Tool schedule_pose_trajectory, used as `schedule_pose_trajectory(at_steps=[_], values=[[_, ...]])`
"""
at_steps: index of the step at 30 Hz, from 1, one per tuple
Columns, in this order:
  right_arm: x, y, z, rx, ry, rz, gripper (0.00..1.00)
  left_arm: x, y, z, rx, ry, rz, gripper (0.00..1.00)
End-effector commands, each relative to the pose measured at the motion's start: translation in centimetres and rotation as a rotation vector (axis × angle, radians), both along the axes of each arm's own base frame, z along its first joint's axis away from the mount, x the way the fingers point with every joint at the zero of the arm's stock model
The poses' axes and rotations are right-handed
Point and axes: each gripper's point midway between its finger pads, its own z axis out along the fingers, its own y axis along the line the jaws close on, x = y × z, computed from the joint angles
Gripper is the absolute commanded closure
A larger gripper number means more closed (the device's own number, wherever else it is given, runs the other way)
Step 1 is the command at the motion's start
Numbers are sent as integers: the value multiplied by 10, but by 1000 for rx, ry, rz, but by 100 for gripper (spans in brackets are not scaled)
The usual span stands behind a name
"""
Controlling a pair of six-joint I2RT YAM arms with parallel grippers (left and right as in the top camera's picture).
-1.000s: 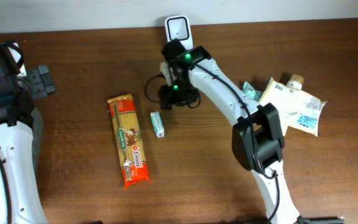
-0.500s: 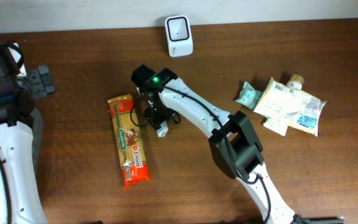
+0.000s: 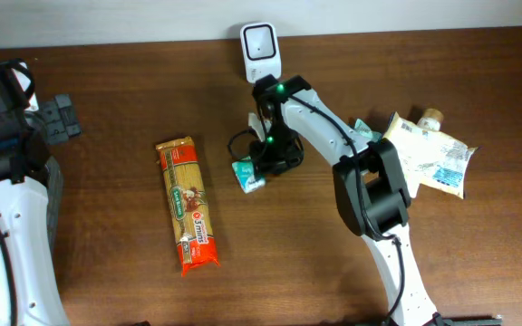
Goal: Scan the item barcode
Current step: 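Reach the right gripper to the small green box and grasp it, then raise the green box up to the barcode scanner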
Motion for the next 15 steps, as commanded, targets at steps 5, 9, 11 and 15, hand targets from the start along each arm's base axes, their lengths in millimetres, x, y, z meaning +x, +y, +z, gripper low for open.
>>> schedule_pose_trajectory(at_steps=[5,9,11,15], values=[[-6,8,-15,22,16,-27,63,-2,2,5,16,-4,-3,1],[-4,21,-16,22,-8,-37,96,-2,2,5,16,-4,-3,1],[-4,21,-7,74,1,-23,96,-2,2,5,16,-4,-3,1],[1,36,104,665,24,29,96,-2,2,5,16,-4,-3,1]])
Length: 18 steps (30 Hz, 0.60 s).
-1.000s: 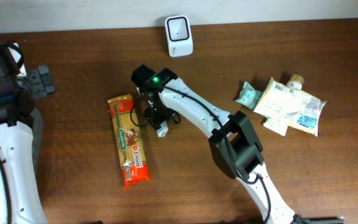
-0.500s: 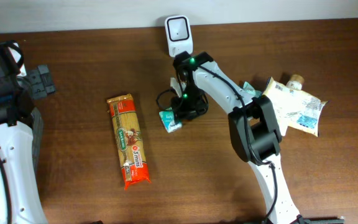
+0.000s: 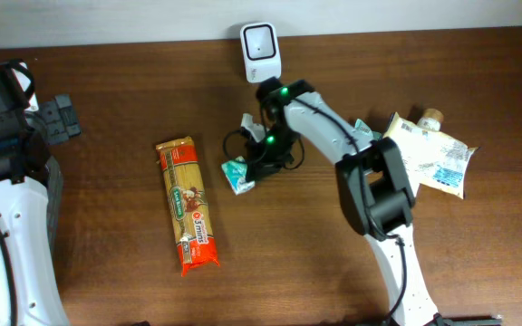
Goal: Scan the item barcode
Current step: 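Raise the green box up to the barcode scanner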
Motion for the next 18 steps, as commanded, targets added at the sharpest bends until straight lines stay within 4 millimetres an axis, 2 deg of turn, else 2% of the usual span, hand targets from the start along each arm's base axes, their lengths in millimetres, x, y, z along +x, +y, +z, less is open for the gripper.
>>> schedule_pose_trajectory(at_steps=[1,3,7,12,15,18], values=[[13,-4,100,448,-45,-17,96,-2,2,5,16,-5,-3,1],[19,-25,139,685,-35,-67,96,-2,2,5,16,-5,-3,1],[27,-57,179,882,-57,-184,96,-2,2,5,16,-5,-3,1],[28,-58,185,867,42,-244,96,-2,2,5,16,-5,-3,1],[30,-59,189,872,25,-240,96,-2,2,5,16,-5,-3,1],[39,-70,197,884,-30,-248,96,-2,2,5,16,-5,-3,1]])
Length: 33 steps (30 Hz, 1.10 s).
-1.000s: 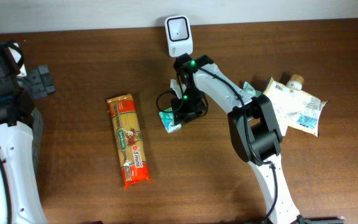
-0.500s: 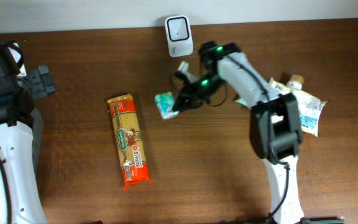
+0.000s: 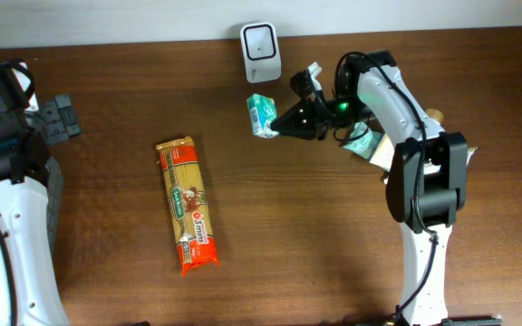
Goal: Scan the item barcode
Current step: 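Raise the green box up to the barcode scanner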
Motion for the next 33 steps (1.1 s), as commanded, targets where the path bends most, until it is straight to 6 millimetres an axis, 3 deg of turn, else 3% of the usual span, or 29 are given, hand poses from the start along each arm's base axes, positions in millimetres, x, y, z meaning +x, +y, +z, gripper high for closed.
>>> schedule_pose_trajectory(at_steps=[1,5,8,12,18,19,22,24,27,28,31,33], values=[[14,-19,35,45,-102,-64,96,-2,2,5,16,-4,-3,1],[24,-49,61,48,-168,-135,96,-2,2,5,16,-4,-3,1],[15,-67,99,51,-269,-177,96,-2,2,5,16,-4,-3,1],[-2,-71,132,56,-360,-187,96,-2,2,5,16,-4,-3,1],[-5,-67,134,44,-422,-169,96,-2,2,5,16,-4,-3,1],[-1,-56,110,-85,-451,-112,96,-2,2,5,16,-4,-3,1],[37,-41,48,-528,-400,-161,96,-2,2,5,16,-4,-3,1],[68,-43,27,-780,-432,-288,96,-2,2,5,16,-4,-3,1],[118,-65,29,-1215,-644,-557,96,-2,2,5,16,-4,-3,1],[148,-71,37,-1449,-859,-656,96,-2,2,5,16,-4,-3,1],[188,-57,38,-1605,-1112,-706,96,-2,2,5,16,-4,-3,1],[219,-45,22,-1650,-1262,-689,96,-2,2,5,16,-4,-3,1]])
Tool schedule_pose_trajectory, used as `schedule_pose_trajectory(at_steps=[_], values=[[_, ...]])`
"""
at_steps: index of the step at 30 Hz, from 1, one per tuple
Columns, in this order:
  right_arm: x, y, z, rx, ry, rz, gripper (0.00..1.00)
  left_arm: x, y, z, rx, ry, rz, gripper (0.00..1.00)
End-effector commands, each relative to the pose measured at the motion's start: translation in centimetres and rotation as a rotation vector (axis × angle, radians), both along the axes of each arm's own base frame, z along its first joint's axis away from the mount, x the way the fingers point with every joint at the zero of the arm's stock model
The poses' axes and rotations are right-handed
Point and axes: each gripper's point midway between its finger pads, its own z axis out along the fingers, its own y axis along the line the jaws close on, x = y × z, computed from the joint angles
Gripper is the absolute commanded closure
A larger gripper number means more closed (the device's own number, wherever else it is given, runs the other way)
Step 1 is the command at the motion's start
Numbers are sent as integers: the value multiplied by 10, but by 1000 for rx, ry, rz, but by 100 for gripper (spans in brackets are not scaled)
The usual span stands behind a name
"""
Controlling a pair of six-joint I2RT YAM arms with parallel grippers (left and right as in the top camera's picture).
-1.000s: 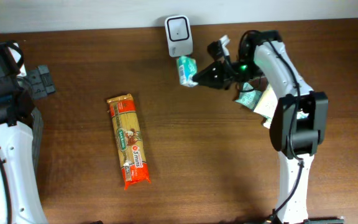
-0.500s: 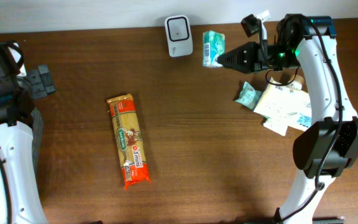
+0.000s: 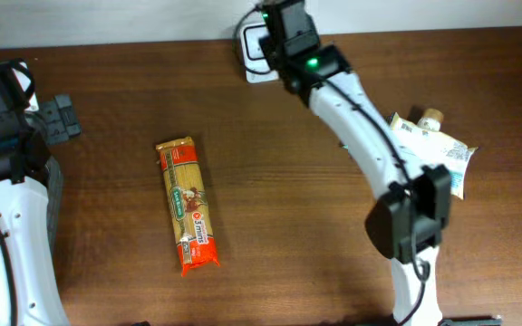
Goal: Scan the item barcode
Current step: 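Raise the green box up to the barcode scanner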
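Observation:
My right arm reaches across the table to the white barcode scanner [image 3: 254, 56] at the back edge. The right gripper [image 3: 277, 23] hangs directly over the scanner and covers most of it. Its fingers and anything between them are hidden beneath the wrist, and no small green-and-white carton shows anywhere in the overhead view. My left gripper [image 3: 62, 118] rests at the far left, away from every item; I cannot tell whether it is open or shut.
A long orange pasta packet [image 3: 188, 206] lies left of centre. A white-and-blue pouch with a tan cap [image 3: 435, 149] lies at the right, beside my right arm's forearm [image 3: 370, 136]. The left arm's body fills the left edge.
The right gripper held the green-and-white carton right of the scanner; now it sits over the scanner at the back edge, and the carton is out of sight. The left arm has not moved.
The right gripper was down on the green-and-white carton on the table below the scanner. Then carton and gripper were slightly further left. After that the carton was held up just right of the scanner. Now the gripper covers the scanner.

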Motion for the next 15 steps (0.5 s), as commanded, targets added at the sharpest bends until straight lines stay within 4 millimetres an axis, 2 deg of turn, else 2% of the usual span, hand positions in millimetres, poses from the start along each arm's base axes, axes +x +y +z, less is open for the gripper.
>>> schedule_pose_trajectory(at_steps=[1,3,4,5,7,15], values=[[29,-12,-26,-241,-53,-18,96,-1,2,5,17,-6,-3,1],[54,-1,-57,-364,-99,50,96,-1,2,5,17,-6,-3,1],[60,2,-71,-435,-97,86,96,-1,2,5,16,-6,-3,1],[65,6,-95,-505,-84,121,96,-1,2,5,17,-6,-3,1],[68,6,-115,-525,-65,132,96,-1,2,5,17,-6,-3,1],[71,7,-114,-518,-83,128,96,-1,2,5,16,-6,-3,1]])
